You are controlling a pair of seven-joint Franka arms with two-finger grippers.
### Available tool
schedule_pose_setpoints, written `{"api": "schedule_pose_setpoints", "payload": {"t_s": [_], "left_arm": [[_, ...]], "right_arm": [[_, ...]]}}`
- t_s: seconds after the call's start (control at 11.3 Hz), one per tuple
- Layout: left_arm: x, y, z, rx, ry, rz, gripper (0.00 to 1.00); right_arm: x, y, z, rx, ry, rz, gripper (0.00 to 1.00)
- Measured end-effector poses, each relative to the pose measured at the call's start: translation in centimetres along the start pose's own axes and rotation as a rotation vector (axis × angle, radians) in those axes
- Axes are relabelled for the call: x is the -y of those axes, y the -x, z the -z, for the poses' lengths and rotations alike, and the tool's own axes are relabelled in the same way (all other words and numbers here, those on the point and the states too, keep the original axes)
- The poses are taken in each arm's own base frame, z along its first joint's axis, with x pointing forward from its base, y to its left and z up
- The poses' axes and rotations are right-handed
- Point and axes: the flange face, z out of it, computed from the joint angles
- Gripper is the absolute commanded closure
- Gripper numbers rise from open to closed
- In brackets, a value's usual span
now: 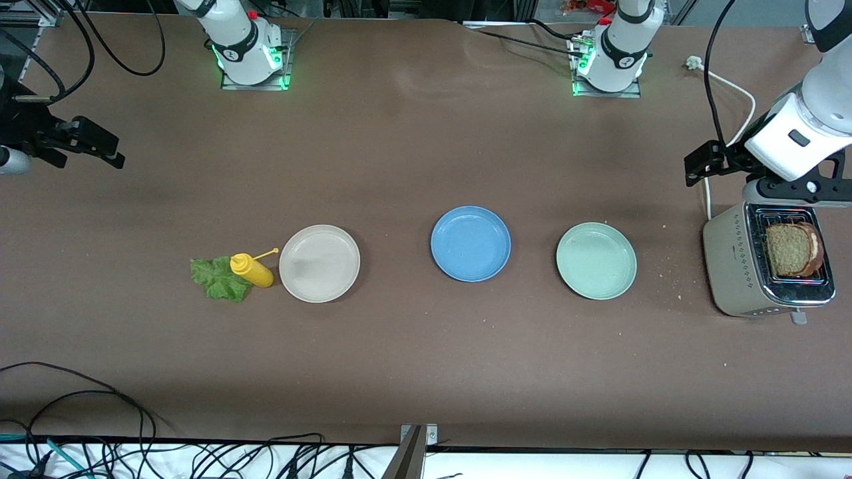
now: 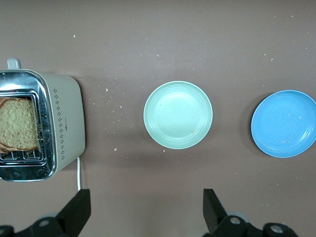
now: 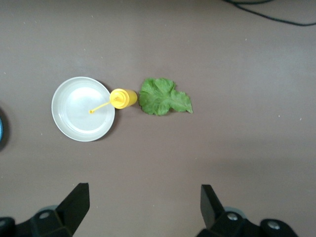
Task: Make sandwich in blue plate with both arms
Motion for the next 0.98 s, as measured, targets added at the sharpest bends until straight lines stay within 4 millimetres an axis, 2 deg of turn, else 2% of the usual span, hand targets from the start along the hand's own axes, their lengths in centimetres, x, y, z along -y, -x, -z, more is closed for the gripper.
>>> {"api": "schedule_pose_setpoints", "payload": {"t_s": [0.18, 0.27, 0.62, 0.98], "left_arm": [[0.0, 0.0, 0.0, 0.000, 0.000, 0.000, 0.00], [0.1, 0.0, 0.0, 0.000, 0.000, 0.001, 0.00], [0.6, -0.1, -0.1, 0.001, 0.000, 0.011, 0.00], [0.8, -0.1, -0.1, 0.002, 0.001, 0.013, 0.00]], "right_arm": [[0.1, 0.1, 1.3, -0.027, -0.005, 0.003, 0.00], [0.4, 0.1, 1.3, -0.023, -0.005, 0.007, 0.00], [0.7, -0.7, -0.8, 0.013, -0.001, 0.006, 0.00], [0.6, -0.7, -0.8, 0.012, 0.013, 0.008, 0.00]]}}
